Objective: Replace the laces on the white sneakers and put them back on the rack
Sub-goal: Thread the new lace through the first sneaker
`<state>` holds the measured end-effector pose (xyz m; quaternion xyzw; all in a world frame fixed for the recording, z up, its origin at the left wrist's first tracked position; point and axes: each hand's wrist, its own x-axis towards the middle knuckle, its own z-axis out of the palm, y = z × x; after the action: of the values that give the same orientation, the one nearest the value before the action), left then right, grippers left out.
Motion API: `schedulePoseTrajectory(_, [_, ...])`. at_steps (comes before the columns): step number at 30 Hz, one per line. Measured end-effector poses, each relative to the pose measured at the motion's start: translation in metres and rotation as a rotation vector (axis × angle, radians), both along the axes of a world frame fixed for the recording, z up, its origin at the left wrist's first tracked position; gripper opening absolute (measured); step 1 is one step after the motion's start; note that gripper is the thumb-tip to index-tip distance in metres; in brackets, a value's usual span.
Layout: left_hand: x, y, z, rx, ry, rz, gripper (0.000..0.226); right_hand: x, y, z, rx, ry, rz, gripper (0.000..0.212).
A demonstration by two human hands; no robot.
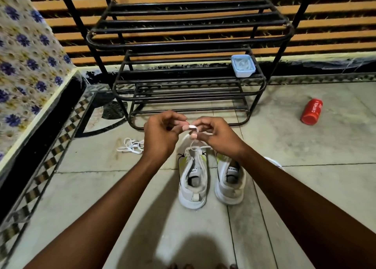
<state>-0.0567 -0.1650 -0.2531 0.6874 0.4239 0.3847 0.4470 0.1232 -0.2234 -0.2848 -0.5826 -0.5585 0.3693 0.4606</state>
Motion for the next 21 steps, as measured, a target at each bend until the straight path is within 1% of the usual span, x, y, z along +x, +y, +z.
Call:
schedulePoseTrajectory(1, [0.001,0.001,-0.004,-0.016,-0.027,0.015,0.02,0.001,0.001,-0.003,0.005,0.001,-0.006,0.008])
schedulePoseTrajectory(2, [0.001,0.002,-0.008,-0.037,-0.05,0.028,0.021,0.002,0.003,-0.006,0.008,0.001,-0.034,0.01])
schedulePoseTrajectory(4, [0.001,0.002,-0.022,-0.078,-0.03,0.038,0.024,0.005,0.005,-0.014,-0.016,0.019,-0.128,0.024])
schedulePoseTrajectory(6, [-0.002,-0.001,-0.04,-0.15,0.103,-0.004,0.025,0.009,0.008,-0.023,-0.034,-0.043,-0.226,0.028])
schedulePoseTrajectory(7, [-0.005,-0.005,-0.048,-0.205,0.189,-0.048,0.03,0.009,0.009,-0.027,-0.056,-0.087,-0.253,0.027])
schedulePoseTrajectory(9, [-0.007,-0.013,-0.065,-0.302,0.355,-0.15,0.048,0.008,0.01,-0.035,-0.098,-0.171,-0.266,0.029])
schedulePoseTrajectory(11, [-0.006,-0.02,-0.078,-0.305,0.479,-0.198,0.061,0.004,0.009,-0.042,-0.132,-0.207,-0.263,0.033])
schedulePoseTrajectory(12, [-0.003,-0.021,-0.083,-0.253,0.525,-0.193,0.058,0.002,0.009,-0.044,-0.152,-0.218,-0.252,0.034])
schedulePoseTrajectory(14, [0.004,-0.021,-0.092,-0.124,0.618,-0.133,0.038,-0.003,0.013,-0.051,-0.207,-0.254,-0.247,0.033])
schedulePoseTrajectory(15, [0.006,-0.019,-0.096,-0.097,0.653,-0.095,0.029,-0.005,0.016,-0.056,-0.231,-0.265,-0.257,0.029])
schedulePoseTrajectory(17, [0.011,-0.019,-0.099,-0.078,0.674,-0.044,0.027,-0.008,0.02,-0.06,-0.268,-0.279,-0.271,0.022])
schedulePoseTrajectory(19, [0.011,-0.021,-0.102,-0.074,0.658,0.021,0.026,-0.011,0.02,-0.057,-0.286,-0.292,-0.247,0.021])
schedulePoseTrajectory(21, [0.009,-0.023,-0.104,-0.058,0.629,0.069,0.02,-0.014,0.019,-0.054,-0.264,-0.307,-0.234,0.022])
